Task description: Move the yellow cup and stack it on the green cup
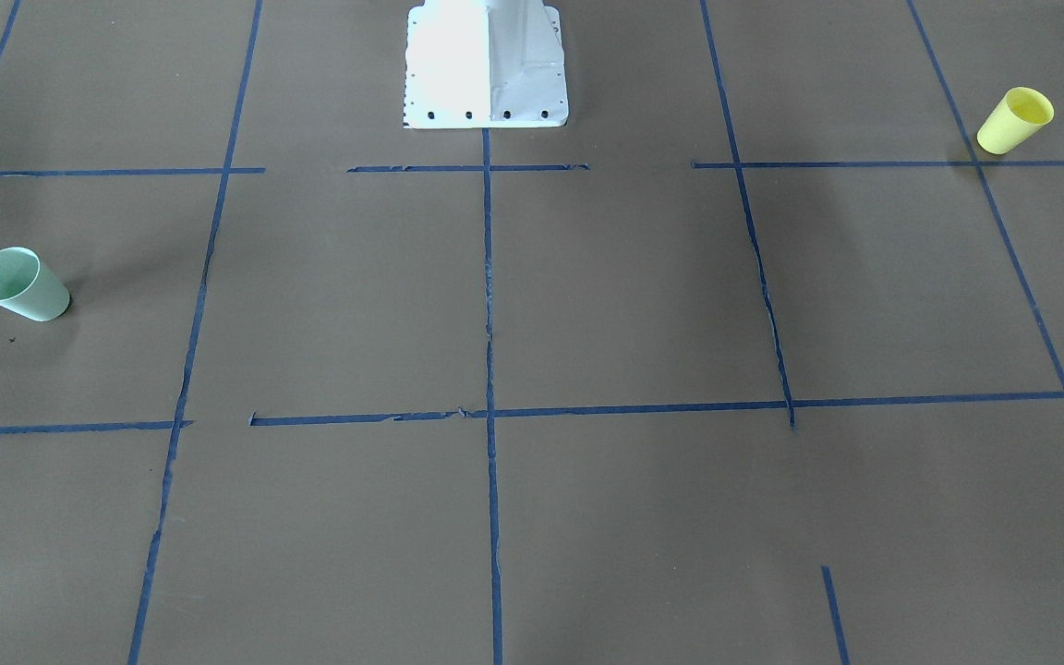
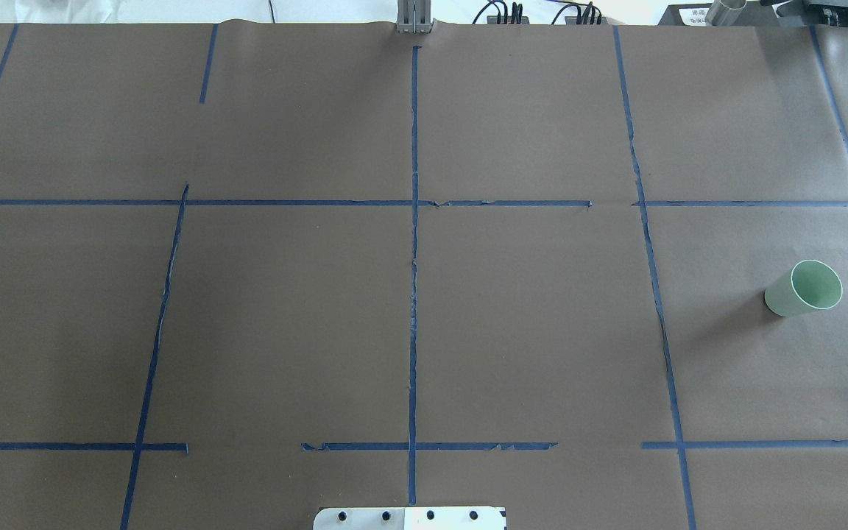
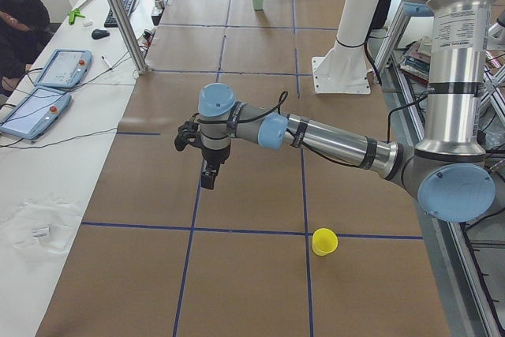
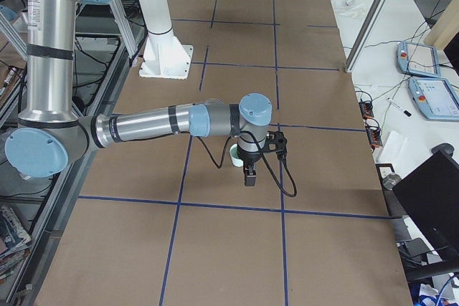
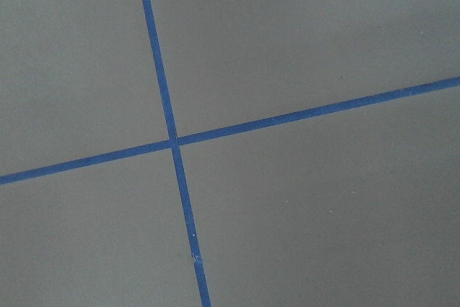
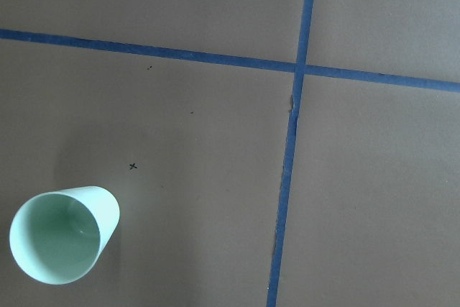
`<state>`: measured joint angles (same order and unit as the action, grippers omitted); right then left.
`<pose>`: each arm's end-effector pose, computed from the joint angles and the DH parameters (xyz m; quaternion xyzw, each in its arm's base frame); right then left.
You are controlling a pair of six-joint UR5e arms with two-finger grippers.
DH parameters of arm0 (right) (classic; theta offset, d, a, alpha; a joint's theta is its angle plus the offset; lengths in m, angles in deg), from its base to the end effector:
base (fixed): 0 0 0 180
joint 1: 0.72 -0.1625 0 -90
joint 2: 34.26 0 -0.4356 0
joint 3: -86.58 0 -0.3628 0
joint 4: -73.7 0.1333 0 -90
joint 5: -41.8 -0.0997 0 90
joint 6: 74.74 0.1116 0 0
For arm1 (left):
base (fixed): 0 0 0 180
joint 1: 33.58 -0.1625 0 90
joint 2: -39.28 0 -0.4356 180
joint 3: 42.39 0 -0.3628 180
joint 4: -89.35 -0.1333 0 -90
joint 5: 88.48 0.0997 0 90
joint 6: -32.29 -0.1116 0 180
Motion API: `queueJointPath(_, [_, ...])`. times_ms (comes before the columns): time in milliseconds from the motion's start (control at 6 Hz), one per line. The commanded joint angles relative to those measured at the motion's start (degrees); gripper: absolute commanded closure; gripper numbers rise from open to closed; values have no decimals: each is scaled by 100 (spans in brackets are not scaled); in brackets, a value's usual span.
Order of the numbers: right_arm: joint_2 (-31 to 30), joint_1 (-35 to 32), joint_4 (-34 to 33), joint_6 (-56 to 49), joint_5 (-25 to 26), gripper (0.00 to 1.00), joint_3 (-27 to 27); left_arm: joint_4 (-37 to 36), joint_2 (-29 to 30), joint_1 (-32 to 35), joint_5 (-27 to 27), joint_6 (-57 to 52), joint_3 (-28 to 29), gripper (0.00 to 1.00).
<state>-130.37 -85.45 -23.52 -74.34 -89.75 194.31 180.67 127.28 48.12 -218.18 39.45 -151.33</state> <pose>0.0209 -0.4185 0.5982 0.0183 -0.3558 -0.0533 0.9329 0.0041 -0.4576 0.5424 0.1028 0.3523 0.0631 0.9281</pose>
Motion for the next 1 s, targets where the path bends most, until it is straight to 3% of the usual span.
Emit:
queueJointPath(0, [13,0,2,4,-10,0,82,0,-177,-1033,956,2554,-791,0])
queueJointPath(167, [13,0,-7,39,-10,0,82,0,-230,-2199,1921,4833,-1239,0])
queueJointPath(333, [13,0,-7,39,-10,0,73,-17,-613,-3246,3088,6448,-1626,0])
queueJointPath(667, [13,0,-7,48,-10,0,73,-44,-1806,-4586,4674,9438,-2190,0])
queueJointPath(833, [13,9,-7,48,-10,0,65,-348,-2117,-5315,5308,11123,-2201,0])
